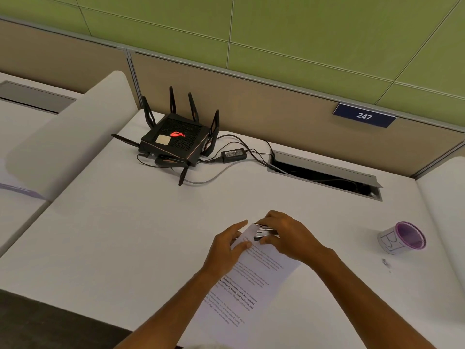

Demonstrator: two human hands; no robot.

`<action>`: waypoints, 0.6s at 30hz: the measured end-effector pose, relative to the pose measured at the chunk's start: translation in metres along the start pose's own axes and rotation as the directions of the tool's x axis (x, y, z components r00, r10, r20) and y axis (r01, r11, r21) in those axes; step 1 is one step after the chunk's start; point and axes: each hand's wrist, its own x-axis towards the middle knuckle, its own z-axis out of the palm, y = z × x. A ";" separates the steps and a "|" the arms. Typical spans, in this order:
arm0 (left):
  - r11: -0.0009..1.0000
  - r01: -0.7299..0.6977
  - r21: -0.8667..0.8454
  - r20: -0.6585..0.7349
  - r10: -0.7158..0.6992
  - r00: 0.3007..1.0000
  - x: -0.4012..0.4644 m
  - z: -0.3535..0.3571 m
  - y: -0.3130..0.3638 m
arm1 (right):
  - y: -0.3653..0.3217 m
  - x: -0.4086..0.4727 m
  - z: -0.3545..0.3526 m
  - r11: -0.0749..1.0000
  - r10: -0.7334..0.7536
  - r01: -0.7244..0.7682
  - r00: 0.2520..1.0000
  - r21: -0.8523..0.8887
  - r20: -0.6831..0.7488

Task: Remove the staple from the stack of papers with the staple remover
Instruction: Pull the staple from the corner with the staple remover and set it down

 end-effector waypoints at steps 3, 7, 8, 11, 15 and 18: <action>1.000 0.021 0.022 -0.016 -0.020 1.000 0.000 0.001 -0.001 | 0.008 -0.002 -0.001 0.997 0.044 -0.045 0.999 0.060 0.010; 0.998 0.021 0.052 -0.053 -0.018 0.998 0.001 0.001 -0.001 | 0.022 -0.006 0.001 0.989 0.096 -0.095 0.995 0.115 -0.001; 0.998 0.021 0.057 -0.055 -0.018 0.998 0.001 0.000 0.000 | 0.026 -0.007 0.001 0.986 0.108 -0.106 0.994 0.132 -0.008; 0.997 0.036 0.070 -0.058 -0.032 0.998 0.001 0.000 0.001 | 0.037 -0.011 0.002 0.973 0.141 -0.131 0.989 0.189 -0.038; 0.996 0.049 0.075 -0.063 -0.045 0.997 0.004 0.001 0.002 | 0.058 -0.017 0.005 0.945 0.237 -0.214 0.969 0.247 -0.065; 0.997 0.054 0.062 -0.061 -0.050 0.997 0.007 0.003 -0.001 | 0.079 -0.022 0.010 0.918 0.327 -0.290 0.940 0.272 -0.101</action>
